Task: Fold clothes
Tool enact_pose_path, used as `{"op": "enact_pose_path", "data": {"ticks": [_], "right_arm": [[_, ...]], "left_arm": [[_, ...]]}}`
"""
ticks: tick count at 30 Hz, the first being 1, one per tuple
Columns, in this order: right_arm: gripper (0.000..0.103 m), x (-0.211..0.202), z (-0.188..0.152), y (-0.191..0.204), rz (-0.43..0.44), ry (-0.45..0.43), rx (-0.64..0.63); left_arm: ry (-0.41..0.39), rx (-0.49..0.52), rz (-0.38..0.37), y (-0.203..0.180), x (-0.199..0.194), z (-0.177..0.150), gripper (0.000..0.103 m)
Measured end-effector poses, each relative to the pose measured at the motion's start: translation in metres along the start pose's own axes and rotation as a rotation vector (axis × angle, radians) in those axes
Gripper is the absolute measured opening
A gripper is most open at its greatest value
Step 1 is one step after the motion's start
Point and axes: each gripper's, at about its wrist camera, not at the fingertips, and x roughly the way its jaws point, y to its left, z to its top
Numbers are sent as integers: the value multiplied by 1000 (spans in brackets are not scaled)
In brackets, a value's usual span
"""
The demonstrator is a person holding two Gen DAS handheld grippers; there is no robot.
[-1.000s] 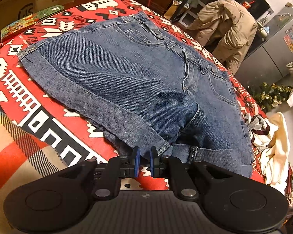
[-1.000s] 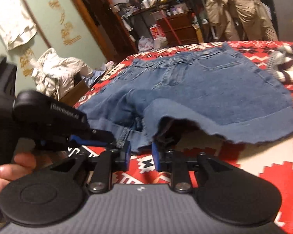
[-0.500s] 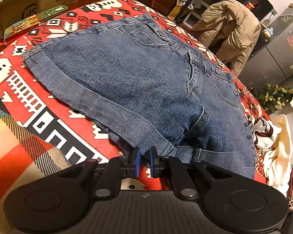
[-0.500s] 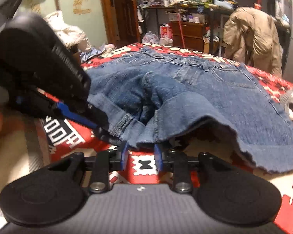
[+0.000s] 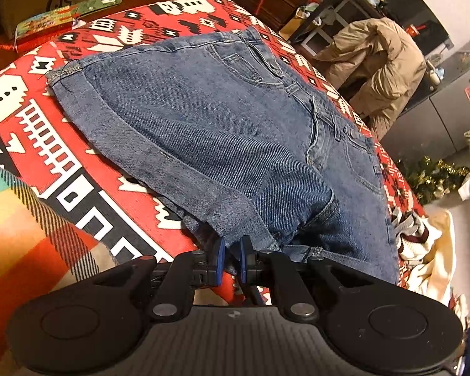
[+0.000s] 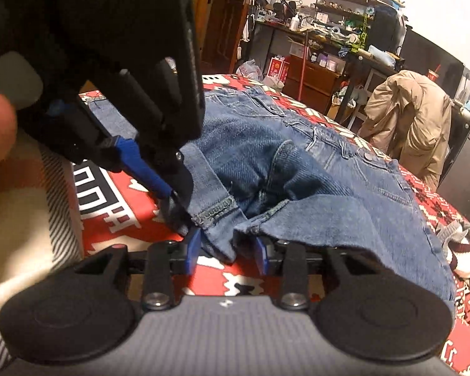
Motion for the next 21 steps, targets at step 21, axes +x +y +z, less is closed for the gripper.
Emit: {"op": "enact_pose_path", "data": {"ticks": [21], "right_arm": [[5, -8, -2, -17, -27, 3, 142]], "left_arm": [[2, -36, -33, 6, -4, 5, 10]]}}
